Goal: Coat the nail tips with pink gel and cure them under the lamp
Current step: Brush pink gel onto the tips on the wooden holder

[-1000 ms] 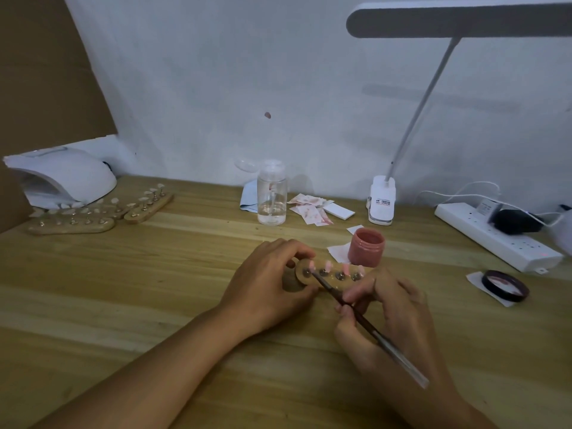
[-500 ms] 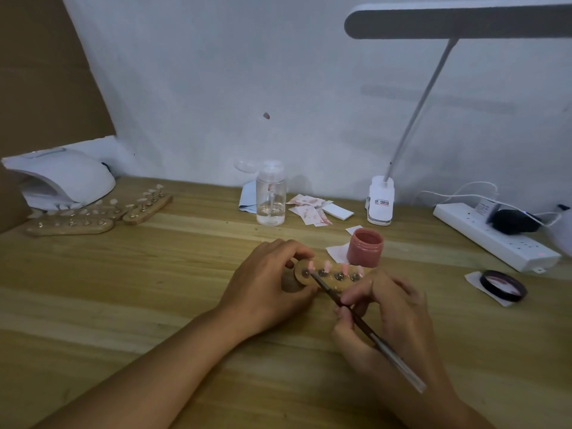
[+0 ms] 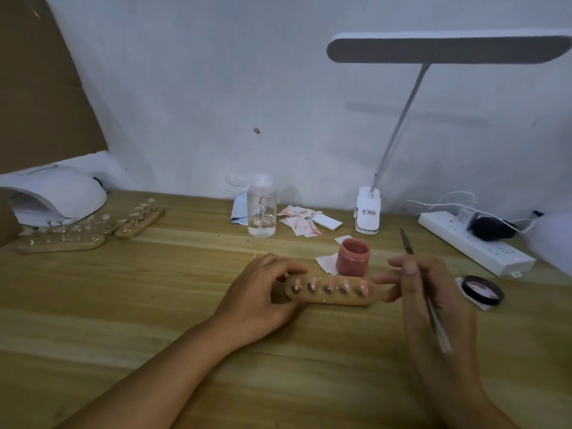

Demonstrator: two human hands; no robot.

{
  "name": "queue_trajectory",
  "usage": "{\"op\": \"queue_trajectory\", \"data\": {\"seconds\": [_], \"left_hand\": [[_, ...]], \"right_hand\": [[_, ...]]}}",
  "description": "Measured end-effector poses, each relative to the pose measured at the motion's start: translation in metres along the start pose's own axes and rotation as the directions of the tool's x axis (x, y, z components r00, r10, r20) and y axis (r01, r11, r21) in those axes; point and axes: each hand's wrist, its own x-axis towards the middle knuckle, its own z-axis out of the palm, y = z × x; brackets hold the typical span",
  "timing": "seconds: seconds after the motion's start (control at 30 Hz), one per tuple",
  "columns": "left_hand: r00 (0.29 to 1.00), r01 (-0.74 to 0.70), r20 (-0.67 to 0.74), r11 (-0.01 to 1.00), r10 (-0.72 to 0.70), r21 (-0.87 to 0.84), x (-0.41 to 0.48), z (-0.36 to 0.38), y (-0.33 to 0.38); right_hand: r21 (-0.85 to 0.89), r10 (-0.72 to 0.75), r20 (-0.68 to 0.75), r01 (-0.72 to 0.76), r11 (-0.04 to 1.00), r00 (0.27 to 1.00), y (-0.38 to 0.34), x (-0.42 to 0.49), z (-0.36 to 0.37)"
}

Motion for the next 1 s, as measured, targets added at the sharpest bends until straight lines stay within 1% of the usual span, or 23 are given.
{"op": "queue_trajectory", "data": {"seconds": [0.07,0.2,0.33,0.4,0.47,0.53,0.6,0.67,0.77,0.83,0.87,0.9,0.93,1.0], "left_hand": [[1.0,0.005,-0.006,1.0,-0.005,-0.015,0.001,-0.001,0.0],[1.0,0.004,-0.018,0.999,-0.005,-0.046,0.001,-0.002,0.0],[0.999,-0.03,-0.033,0.999,0.029,-0.026,-0.001,-0.001,0.001],[0.997,-0.062,-0.041,0.998,0.063,0.019,-0.004,-0.001,0.002],[0.996,-0.073,-0.044,0.996,0.076,0.057,-0.005,-0.001,0.001],[0.998,-0.057,-0.034,0.996,0.06,0.074,-0.006,0.0,-0.001],[1.0,-0.013,-0.009,0.998,0.013,0.064,-0.006,0.0,-0.003],[0.999,0.032,0.025,0.999,-0.033,0.023,-0.005,0.0,-0.005],[0.995,0.071,0.076,0.996,-0.067,-0.049,-0.003,-0.001,-0.004],[0.99,0.104,0.109,0.989,-0.092,-0.106,-0.004,-0.002,-0.001],[0.988,0.119,0.113,0.984,-0.105,-0.129,-0.005,-0.004,0.002],[0.99,0.123,0.085,0.982,-0.111,-0.146,-0.007,-0.006,0.005],[0.994,0.105,0.019,0.979,-0.104,-0.177,-0.008,-0.01,0.011],[0.988,0.001,-0.145,0.947,-0.05,-0.321,-0.012,-0.016,0.027]], "right_hand": [[-0.037,0.021,-0.008,-0.021,0.999,1.0,0.007,0.002,-0.002],[-0.014,0.05,-0.01,-0.05,0.999,0.999,0.01,0.001,0.001],[-0.097,0.086,0.024,-0.084,0.992,0.996,0.015,-0.002,0.002],[-0.213,0.093,0.108,-0.069,0.975,0.99,0.018,-0.003,0.0],[-0.312,0.114,0.239,-0.035,0.95,0.964,0.018,-0.006,-0.002],[-0.36,0.15,0.335,-0.021,0.933,0.93,0.013,-0.01,-0.003],[-0.393,0.144,0.379,0.019,0.919,0.914,0.009,-0.012,-0.004],[-0.42,0.132,0.38,0.044,0.906,0.915,0.005,-0.008,-0.008],[-0.396,0.147,0.304,-0.016,0.918,0.941,0.0,0.002,-0.016],[-0.4,0.151,0.307,-0.017,0.916,0.939,-0.005,0.007,-0.018],[-0.41,0.126,0.325,0.019,0.912,0.937,-0.009,0.008,-0.018],[-0.413,0.07,0.348,0.086,0.907,0.935,-0.015,0.009,-0.017],[-0.405,0.001,0.379,0.165,0.899,0.925,-0.02,0.009,-0.015],[-0.39,-0.112,0.462,0.315,0.866,0.88,-0.029,0.01,-0.007]]}}
